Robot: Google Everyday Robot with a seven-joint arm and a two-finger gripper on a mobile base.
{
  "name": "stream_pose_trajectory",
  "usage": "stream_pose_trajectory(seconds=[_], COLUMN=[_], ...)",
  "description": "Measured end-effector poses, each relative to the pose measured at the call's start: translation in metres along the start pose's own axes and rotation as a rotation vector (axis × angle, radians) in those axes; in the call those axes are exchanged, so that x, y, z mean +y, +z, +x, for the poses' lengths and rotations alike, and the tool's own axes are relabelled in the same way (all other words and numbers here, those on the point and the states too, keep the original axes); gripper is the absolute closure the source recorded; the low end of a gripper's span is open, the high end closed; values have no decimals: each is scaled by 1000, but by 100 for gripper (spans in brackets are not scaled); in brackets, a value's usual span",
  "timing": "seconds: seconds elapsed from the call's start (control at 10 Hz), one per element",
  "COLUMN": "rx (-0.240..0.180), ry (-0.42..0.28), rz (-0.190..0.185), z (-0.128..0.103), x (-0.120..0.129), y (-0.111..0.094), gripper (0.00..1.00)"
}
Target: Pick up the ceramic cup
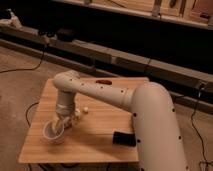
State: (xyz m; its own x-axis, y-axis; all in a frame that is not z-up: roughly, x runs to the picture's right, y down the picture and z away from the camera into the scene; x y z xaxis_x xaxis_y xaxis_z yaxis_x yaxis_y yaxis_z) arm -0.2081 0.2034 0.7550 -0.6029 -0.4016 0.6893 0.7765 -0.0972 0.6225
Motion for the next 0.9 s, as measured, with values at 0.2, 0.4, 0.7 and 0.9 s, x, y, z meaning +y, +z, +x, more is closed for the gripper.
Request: stream_pose_trajectory(seconds=[0.2,0.4,0.7,0.9], rx=[-32,-44,-11,16], ry=[6,0,-21,-43], rz=[-11,-17,-35,-73], z=[-1,3,14,15], x=[1,-1,-8,-18], y=[15,25,20,1], gripper=[57,77,100,100])
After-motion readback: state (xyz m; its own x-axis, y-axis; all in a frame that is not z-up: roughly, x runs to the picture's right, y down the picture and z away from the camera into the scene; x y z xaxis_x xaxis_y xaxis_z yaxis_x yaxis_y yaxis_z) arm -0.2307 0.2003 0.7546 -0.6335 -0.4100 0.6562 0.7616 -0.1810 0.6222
